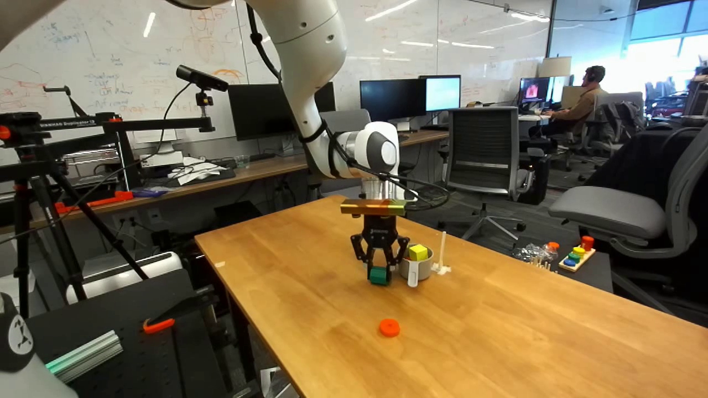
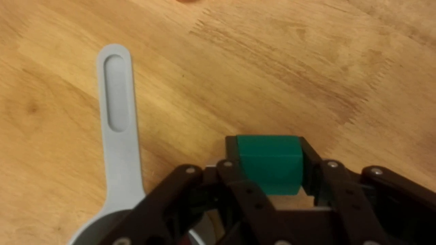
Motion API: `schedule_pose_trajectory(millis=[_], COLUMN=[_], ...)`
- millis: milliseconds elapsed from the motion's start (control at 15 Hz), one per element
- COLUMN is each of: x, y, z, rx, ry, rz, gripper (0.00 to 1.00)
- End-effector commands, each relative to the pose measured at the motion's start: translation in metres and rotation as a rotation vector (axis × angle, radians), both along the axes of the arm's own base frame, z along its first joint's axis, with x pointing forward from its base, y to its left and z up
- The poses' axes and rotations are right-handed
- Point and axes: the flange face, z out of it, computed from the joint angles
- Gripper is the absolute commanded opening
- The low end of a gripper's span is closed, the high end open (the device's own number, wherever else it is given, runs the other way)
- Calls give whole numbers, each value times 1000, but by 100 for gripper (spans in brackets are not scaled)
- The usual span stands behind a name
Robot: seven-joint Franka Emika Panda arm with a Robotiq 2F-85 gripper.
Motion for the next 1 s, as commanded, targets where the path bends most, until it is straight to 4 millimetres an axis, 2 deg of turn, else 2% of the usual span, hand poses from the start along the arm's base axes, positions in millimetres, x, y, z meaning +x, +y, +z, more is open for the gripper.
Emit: schedule_pose_trajectory(millis=[0, 600, 933], x=[11, 60, 63], y=[5, 9, 11], z=[10, 88, 95], rx=[13, 44, 58], ry=[-31, -187, -202], rz=[-32, -73, -92], gripper=[18, 18, 18])
